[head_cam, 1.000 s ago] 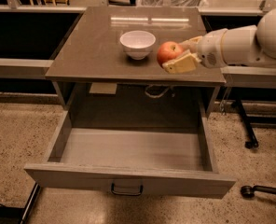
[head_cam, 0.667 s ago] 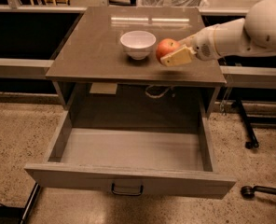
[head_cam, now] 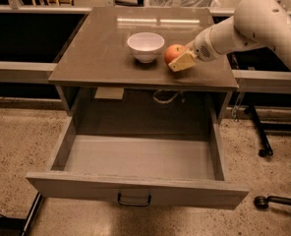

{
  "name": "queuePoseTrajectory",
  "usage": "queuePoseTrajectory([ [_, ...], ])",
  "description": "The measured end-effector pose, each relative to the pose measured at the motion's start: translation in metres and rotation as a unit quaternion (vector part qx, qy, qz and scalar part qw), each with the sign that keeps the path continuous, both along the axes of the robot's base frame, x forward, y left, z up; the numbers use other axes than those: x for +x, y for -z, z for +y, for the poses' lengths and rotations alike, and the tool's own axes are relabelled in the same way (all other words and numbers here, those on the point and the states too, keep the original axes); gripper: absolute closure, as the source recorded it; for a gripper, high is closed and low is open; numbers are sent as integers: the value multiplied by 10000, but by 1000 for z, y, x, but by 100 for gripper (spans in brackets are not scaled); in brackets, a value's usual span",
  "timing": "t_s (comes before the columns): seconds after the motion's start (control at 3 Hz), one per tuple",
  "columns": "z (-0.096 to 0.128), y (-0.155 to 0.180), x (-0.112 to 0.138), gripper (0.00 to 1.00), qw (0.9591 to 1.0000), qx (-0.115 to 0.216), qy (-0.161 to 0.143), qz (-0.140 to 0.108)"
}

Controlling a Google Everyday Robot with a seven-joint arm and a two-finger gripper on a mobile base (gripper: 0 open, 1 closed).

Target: Pick apple from top drawer and place on counter

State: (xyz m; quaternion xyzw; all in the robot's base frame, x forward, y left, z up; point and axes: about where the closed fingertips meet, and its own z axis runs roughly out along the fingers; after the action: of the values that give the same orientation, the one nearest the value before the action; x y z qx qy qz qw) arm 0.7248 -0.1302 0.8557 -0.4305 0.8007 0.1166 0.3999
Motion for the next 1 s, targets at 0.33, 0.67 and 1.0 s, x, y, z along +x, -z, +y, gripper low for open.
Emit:
queuePoseTrajectory([
  [0.33, 2, 3, 5, 5, 9994, -206, -239, -154],
  [0.67, 2, 3, 5, 0, 9993, -219, -253, -165],
  [1.0, 2, 3, 5, 0, 9993, -221, -254, -164],
])
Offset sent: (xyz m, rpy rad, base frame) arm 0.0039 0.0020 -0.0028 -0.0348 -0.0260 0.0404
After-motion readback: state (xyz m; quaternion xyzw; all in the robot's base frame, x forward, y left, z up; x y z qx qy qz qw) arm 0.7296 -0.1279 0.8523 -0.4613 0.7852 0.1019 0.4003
